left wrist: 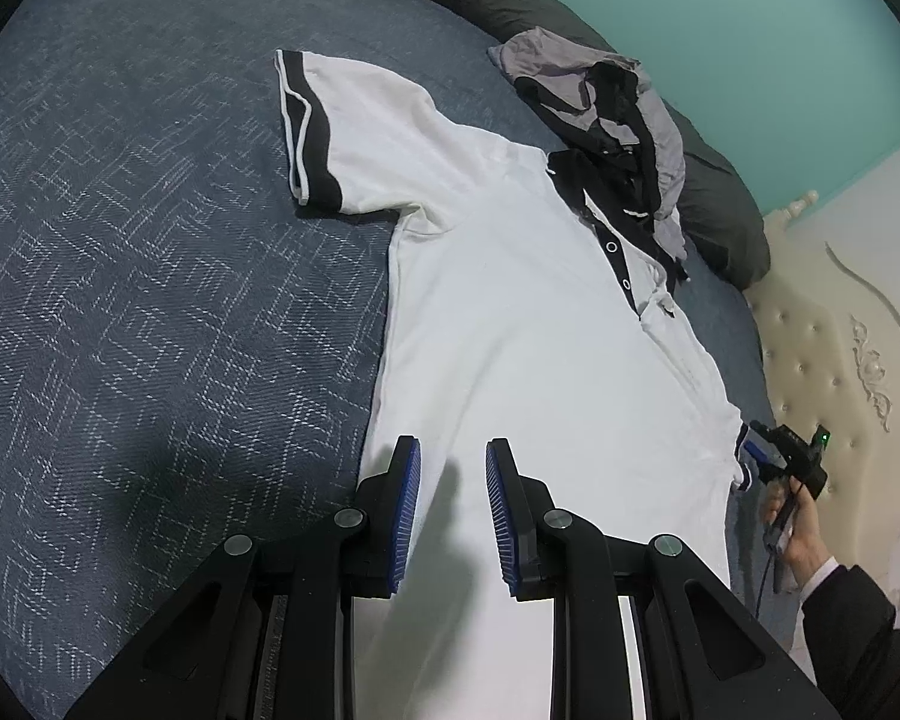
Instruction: Fold clothes
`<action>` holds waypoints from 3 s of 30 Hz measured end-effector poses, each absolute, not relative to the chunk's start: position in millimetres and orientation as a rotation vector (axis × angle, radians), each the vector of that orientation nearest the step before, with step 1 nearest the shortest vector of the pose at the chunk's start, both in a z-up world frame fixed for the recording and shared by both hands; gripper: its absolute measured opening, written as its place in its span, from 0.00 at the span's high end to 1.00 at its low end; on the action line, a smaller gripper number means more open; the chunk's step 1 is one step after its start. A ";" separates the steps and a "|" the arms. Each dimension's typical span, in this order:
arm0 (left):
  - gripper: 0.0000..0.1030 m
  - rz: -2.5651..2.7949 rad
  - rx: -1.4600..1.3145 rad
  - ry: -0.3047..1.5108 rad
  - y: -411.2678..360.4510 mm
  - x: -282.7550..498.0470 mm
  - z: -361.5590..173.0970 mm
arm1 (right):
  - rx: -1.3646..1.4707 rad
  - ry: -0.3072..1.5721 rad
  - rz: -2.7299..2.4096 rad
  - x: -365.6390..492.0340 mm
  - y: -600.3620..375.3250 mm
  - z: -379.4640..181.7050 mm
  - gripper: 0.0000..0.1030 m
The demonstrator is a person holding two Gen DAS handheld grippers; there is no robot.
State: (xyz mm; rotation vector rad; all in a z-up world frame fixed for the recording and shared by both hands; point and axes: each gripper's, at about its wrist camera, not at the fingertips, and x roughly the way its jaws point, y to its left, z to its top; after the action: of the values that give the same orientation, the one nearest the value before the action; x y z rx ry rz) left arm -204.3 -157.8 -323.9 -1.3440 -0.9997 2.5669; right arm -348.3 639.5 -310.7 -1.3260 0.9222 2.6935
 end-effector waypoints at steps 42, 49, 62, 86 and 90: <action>0.76 2.553 -1.336 -0.996 -155.9 -202.2 -321.0 | -1.356 0.916 2.744 -303.9 626.4 -294.6 0.58; 0.76 2.550 -1.334 -0.997 -155.6 -202.2 -320.1 | -1.503 0.855 2.792 -284.1 593.9 -306.0 0.84; 0.76 2.549 -1.339 -0.985 -152.9 -203.1 -315.2 | -1.434 1.015 2.740 -268.6 612.6 -321.7 0.98; 0.57 2.414 -1.591 -0.777 -169.8 -109.3 -249.6 | -1.834 0.939 2.716 -110.3 566.2 -268.0 0.81; 0.54 2.352 -1.673 -0.736 -165.8 -93.7 -253.5 | -1.819 0.937 2.737 -84.2 565.2 -256.9 0.80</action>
State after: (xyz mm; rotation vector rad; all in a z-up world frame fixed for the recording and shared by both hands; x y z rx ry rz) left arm -93.7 -165.8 -253.5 -1.6726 -0.7360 2.3521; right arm -84.2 565.2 -256.9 -1.8195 0.9369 2.7373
